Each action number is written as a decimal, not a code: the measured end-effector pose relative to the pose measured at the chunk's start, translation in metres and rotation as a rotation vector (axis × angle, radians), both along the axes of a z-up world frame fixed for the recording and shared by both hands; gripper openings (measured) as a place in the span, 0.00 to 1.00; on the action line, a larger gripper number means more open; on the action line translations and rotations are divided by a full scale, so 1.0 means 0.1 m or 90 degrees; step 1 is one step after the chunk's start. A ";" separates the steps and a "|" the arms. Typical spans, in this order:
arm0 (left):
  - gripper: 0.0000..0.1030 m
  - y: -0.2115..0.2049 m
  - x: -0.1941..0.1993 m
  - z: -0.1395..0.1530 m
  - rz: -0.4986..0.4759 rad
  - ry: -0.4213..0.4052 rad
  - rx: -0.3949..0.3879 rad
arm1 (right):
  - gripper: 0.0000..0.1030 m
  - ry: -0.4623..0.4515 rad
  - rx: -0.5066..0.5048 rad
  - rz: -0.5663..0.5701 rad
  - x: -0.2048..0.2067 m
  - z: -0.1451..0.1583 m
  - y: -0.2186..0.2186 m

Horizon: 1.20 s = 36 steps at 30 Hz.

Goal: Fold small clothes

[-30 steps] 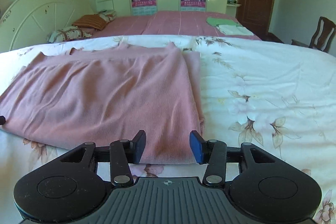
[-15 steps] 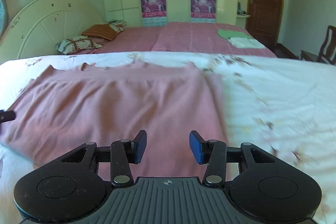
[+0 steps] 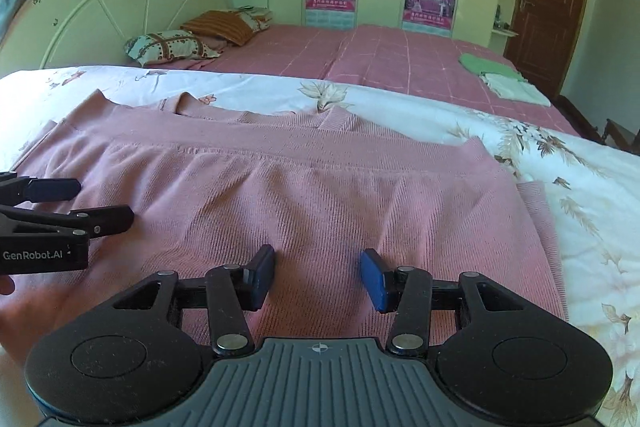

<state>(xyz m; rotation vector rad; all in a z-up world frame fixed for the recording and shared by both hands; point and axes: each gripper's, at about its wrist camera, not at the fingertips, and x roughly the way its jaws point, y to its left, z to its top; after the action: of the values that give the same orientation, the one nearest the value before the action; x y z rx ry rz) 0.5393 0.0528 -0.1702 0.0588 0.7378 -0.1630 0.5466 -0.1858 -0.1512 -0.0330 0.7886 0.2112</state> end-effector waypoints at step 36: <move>0.54 1.50 -2.19 0.22 0.319 0.064 -0.420 | 0.17 -0.054 0.164 0.025 -2.20 0.85 -0.40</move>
<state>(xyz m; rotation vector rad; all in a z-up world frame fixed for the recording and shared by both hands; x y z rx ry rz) 0.3204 0.2025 -0.1485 -0.7613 0.7469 0.0775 0.3266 -0.2256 -0.0664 0.1846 0.6720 0.3453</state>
